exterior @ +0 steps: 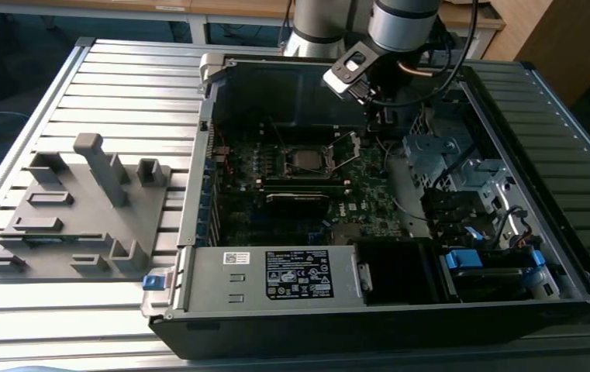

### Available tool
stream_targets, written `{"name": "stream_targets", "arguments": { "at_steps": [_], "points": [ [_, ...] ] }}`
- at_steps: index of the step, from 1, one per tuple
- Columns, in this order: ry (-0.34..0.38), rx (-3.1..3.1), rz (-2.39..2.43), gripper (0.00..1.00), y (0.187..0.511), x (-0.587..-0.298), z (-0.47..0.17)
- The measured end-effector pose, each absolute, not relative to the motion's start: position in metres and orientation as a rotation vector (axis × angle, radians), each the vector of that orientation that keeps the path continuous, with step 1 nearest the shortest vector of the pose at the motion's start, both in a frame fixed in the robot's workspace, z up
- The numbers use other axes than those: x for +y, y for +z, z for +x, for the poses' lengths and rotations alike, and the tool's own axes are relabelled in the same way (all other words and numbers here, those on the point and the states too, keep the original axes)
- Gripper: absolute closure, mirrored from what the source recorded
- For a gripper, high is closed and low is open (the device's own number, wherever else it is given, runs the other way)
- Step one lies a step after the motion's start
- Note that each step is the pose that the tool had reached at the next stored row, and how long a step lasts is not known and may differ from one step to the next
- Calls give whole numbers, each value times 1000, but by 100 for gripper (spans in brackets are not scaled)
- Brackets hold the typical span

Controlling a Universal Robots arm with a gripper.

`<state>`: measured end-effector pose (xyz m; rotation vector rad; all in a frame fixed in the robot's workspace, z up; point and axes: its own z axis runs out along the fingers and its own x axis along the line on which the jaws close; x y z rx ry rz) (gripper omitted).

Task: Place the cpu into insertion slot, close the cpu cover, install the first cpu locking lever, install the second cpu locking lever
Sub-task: 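Close the cpu cover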

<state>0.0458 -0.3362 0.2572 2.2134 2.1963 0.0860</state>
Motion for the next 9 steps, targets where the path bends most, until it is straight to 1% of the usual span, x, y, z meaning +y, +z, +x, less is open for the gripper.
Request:
{"name": "stream_targets", "arguments": {
  "at_steps": [7, 9],
  "points": [
    [86, 2196, 2213, 89, 257, -336, 47],
    [76, 2202, 2219, 89, 257, -336, 47]
  ]
}}
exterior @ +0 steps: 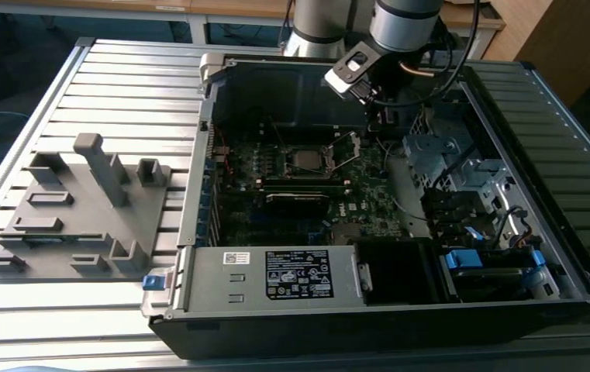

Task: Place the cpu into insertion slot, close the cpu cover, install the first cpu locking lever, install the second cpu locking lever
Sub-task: 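Close the cpu cover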

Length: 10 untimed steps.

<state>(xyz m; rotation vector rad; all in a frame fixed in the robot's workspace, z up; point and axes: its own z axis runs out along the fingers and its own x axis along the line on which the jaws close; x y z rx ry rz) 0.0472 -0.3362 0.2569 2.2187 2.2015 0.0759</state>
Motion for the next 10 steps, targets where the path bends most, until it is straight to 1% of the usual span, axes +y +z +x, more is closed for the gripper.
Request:
{"name": "stream_targets", "arguments": {
  "at_steps": [10],
  "points": [
    [70, 2204, 2221, 89, 254, -336, 48]
  ]
}}
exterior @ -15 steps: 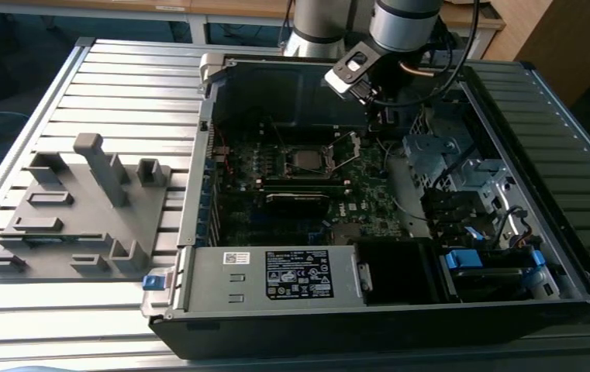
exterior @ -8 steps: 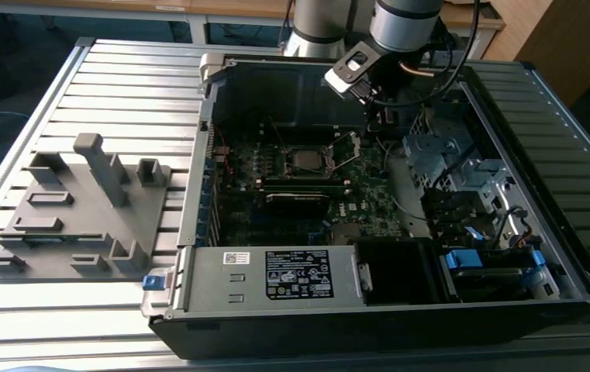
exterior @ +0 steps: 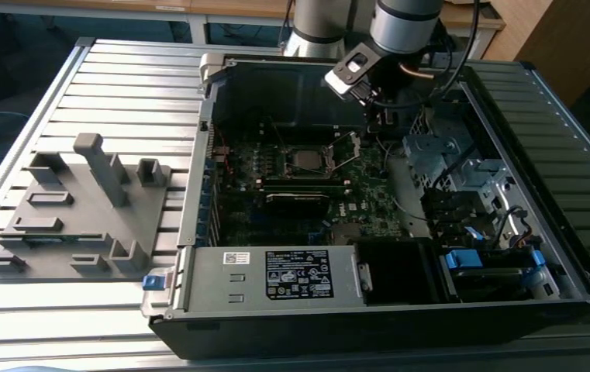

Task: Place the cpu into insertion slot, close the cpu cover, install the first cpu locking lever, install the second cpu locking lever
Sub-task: 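Close the cpu cover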

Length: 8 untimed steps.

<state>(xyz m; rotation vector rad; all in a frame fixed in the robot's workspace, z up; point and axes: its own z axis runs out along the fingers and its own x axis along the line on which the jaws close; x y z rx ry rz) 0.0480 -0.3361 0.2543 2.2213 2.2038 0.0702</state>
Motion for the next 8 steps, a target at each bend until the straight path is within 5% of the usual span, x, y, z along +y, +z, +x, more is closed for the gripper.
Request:
{"name": "stream_targets", "arguments": {
  "at_steps": [8],
  "points": [
    [70, 2204, 2221, 89, 246, -336, 49]
  ]
}}
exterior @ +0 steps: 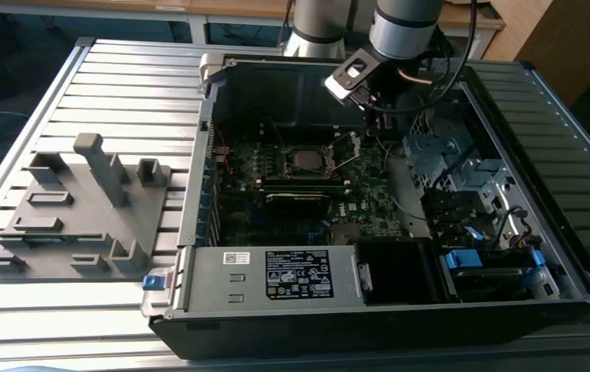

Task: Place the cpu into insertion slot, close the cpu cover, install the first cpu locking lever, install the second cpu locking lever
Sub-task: 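Close the cpu cover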

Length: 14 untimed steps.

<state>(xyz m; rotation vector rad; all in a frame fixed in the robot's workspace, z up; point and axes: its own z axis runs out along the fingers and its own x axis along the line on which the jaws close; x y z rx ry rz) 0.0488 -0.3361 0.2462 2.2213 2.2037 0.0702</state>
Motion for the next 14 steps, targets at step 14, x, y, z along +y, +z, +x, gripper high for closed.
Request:
{"name": "stream_targets", "arguments": {
  "at_steps": [14],
  "points": [
    [70, 2204, 2221, 89, 240, -336, 49]
  ]
}}
